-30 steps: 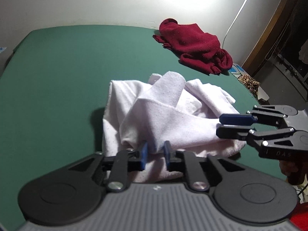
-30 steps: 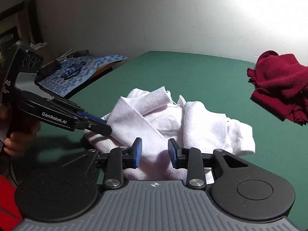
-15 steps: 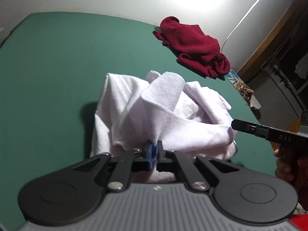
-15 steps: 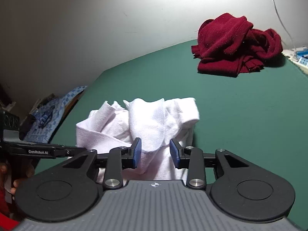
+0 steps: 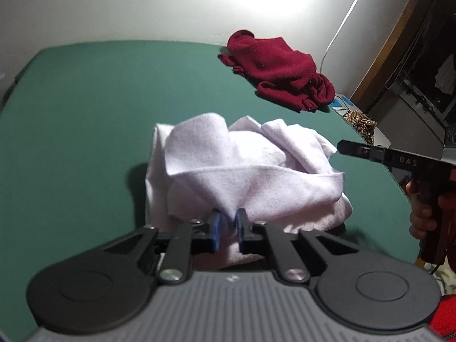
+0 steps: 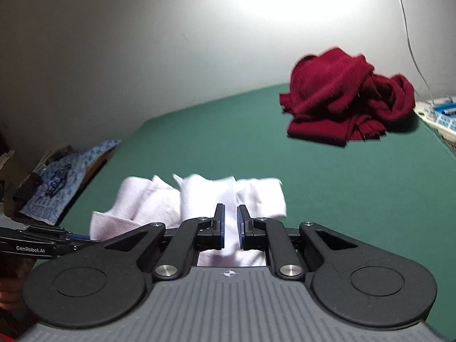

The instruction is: Fold clothes

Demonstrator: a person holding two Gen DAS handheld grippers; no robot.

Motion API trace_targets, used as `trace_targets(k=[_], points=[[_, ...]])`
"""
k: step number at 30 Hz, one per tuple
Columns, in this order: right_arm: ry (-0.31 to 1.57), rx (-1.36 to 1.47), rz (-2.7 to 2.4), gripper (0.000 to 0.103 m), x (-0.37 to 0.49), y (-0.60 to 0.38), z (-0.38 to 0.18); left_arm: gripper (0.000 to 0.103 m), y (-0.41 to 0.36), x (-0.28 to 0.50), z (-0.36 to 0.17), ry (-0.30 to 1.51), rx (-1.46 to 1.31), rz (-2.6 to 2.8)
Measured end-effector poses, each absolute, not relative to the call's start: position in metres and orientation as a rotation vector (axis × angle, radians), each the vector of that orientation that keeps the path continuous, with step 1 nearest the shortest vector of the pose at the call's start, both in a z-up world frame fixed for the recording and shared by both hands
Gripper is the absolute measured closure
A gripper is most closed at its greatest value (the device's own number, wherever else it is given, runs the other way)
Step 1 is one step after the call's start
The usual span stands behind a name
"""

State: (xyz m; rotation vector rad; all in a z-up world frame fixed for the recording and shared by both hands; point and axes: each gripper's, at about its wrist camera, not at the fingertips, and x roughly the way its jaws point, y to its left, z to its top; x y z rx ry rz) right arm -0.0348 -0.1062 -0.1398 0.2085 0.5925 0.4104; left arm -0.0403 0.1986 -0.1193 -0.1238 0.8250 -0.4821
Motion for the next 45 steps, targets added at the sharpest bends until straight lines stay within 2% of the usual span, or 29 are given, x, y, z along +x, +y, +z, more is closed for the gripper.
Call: trace_targets(k=[2, 5, 7, 10, 14, 17, 20, 23, 26, 27, 29, 31, 34, 38, 41, 45], points=[[0.575, 0.178, 0.472, 0.089, -0.033, -0.096, -0.136, 0.06, 0.205, -0.041, -0.113, 0.811, -0.099, -0.475], [0.613, 0.148, 0.515, 0.088, -0.025, -0.077, -0.144, 0.062, 0.213, -0.041, -0.104, 0.784, -0.067, -0.429], [0.695, 0.149, 0.476, 0.084, -0.015, -0.069, -0.16, 0.063, 0.219, -0.041, -0.097, 0.756, -0.094, -0.417], [0.785, 0.192, 0.436, 0.084, -0.01, -0.07, -0.178, 0.063, 0.218, -0.034, -0.095, 0.719, -0.184, -0.436], [0.801, 0.15, 0.474, 0.084, -0.016, -0.075, -0.168, 0.061, 0.188, -0.016, -0.119, 0.784, -0.159, -0.461], [0.742, 0.137, 0.45, 0.083, -0.023, -0.088, -0.153, 0.061, 0.176, -0.013, -0.142, 0.843, -0.089, -0.446], [0.736, 0.113, 0.403, 0.072, -0.026, -0.101, -0.145, 0.052, 0.182, -0.016, -0.147, 0.844, -0.089, -0.444], [0.768, 0.114, 0.417, 0.072, -0.025, -0.104, -0.154, 0.049, 0.184, -0.015, -0.146, 0.851, -0.087, -0.452], [0.775, 0.164, 0.426, 0.069, -0.022, -0.099, -0.165, 0.043, 0.182, -0.015, -0.147, 0.855, -0.066, -0.465], [0.785, 0.189, 0.426, 0.07, -0.019, -0.096, -0.169, 0.04, 0.181, -0.014, -0.146, 0.856, -0.06, -0.467], [0.807, 0.206, 0.42, 0.078, -0.016, -0.088, -0.172, 0.04, 0.179, -0.013, -0.144, 0.86, -0.049, -0.469], [0.796, 0.222, 0.468, 0.09, -0.018, -0.086, -0.166, 0.04, 0.18, -0.012, -0.14, 0.863, -0.048, -0.469], [0.778, 0.264, 0.521, 0.09, -0.024, -0.089, -0.156, 0.037, 0.187, -0.01, -0.135, 0.861, -0.062, -0.449], [0.82, 0.22, 0.45, 0.09, -0.027, -0.094, -0.168, 0.036, 0.188, -0.006, -0.138, 0.885, -0.041, -0.427], [0.877, 0.259, 0.521, 0.092, -0.031, -0.101, -0.176, 0.031, 0.187, -0.006, -0.14, 0.891, -0.034, -0.428], [0.859, 0.283, 0.474, 0.093, -0.024, -0.106, -0.178, 0.028, 0.185, -0.006, -0.143, 0.9, -0.025, -0.424]])
